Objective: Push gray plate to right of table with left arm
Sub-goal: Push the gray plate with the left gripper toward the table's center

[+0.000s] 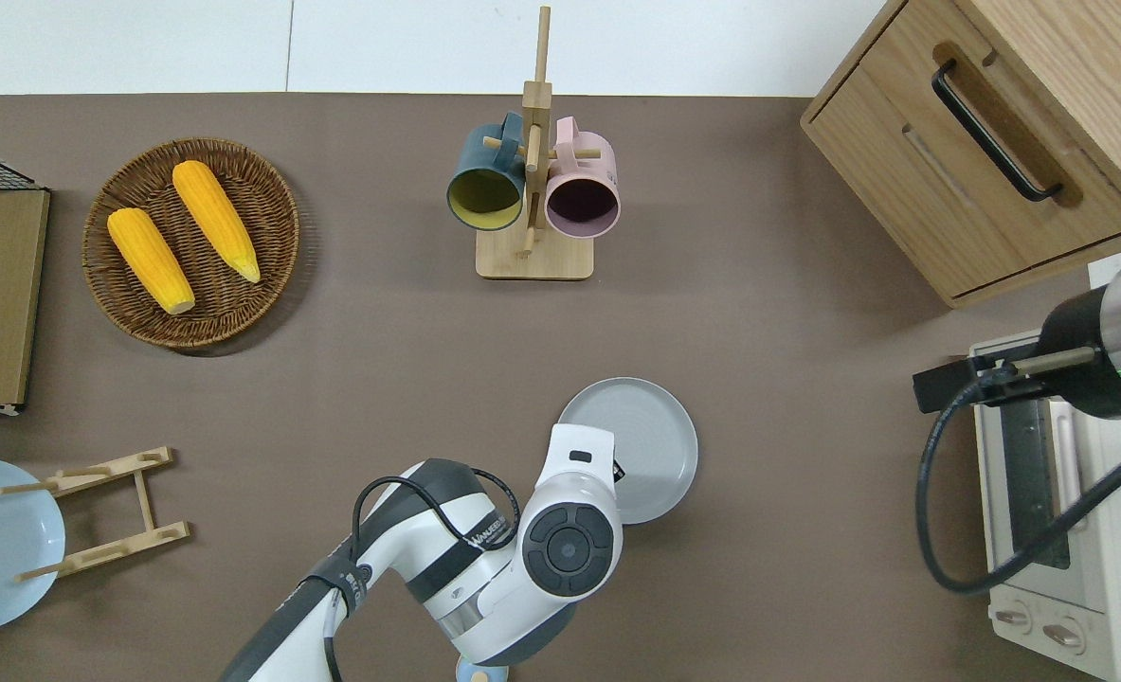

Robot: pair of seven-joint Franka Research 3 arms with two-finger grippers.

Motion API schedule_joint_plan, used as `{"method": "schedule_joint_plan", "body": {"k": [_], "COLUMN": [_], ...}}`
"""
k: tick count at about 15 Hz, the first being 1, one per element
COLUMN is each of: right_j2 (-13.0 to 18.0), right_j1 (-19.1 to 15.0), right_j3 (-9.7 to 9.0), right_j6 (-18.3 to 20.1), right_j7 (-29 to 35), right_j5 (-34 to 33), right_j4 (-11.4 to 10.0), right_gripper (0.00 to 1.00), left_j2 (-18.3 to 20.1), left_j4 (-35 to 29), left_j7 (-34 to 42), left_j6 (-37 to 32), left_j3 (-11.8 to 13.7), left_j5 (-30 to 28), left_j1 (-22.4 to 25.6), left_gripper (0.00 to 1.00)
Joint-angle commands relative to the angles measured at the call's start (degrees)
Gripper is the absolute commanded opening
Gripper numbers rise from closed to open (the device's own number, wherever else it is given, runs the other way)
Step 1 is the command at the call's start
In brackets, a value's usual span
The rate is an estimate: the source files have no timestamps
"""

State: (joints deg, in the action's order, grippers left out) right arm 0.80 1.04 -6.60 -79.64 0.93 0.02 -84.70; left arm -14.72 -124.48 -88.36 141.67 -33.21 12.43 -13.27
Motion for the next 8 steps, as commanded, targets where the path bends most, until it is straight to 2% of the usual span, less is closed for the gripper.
{"method": "schedule_joint_plan", "body": {"k": [1, 3, 4, 5, 8], "right_j2": [0.2, 0.2, 0.2, 0.2, 0.2], "right_j1": [-1.1, -1.1, -1.1, -1.1, -1.1], "right_j3": [-0.96, -0.96, -0.96, -0.87, -0.96], "right_j6": [0.9, 0.9, 0.9, 0.9, 0.9], "right_j7": [0.7, 0.7, 0.7, 0.7, 0.7], "right_j5": [0.3, 0.3, 0.3, 0.2, 0.3], "right_j4": [0.5, 0.5, 0.5, 0.5, 0.5], "right_gripper": [0.983, 0.983, 0.983, 0.983, 0.983], "left_j2": [-2.2, -2.2, -2.2, -2.2, -2.5], "left_j4": [2.0, 2.0, 2.0, 2.1, 2.5], "left_j7": [-1.5, -1.2, -0.9, -1.5, -2.5], "left_j6": [-1.9, -1.9, -1.9, -2.0, -2.6], "left_j3": [0.6, 0.6, 0.7, 0.7, 0.7], "left_j5": [1.5, 1.5, 2.2, 4.2, 5.2], "left_j1": [-1.2, -1.2, -1.1, -1.1, -1.1], "left_gripper": [0.03, 0.43, 0.88, 1.0, 1.0]}}
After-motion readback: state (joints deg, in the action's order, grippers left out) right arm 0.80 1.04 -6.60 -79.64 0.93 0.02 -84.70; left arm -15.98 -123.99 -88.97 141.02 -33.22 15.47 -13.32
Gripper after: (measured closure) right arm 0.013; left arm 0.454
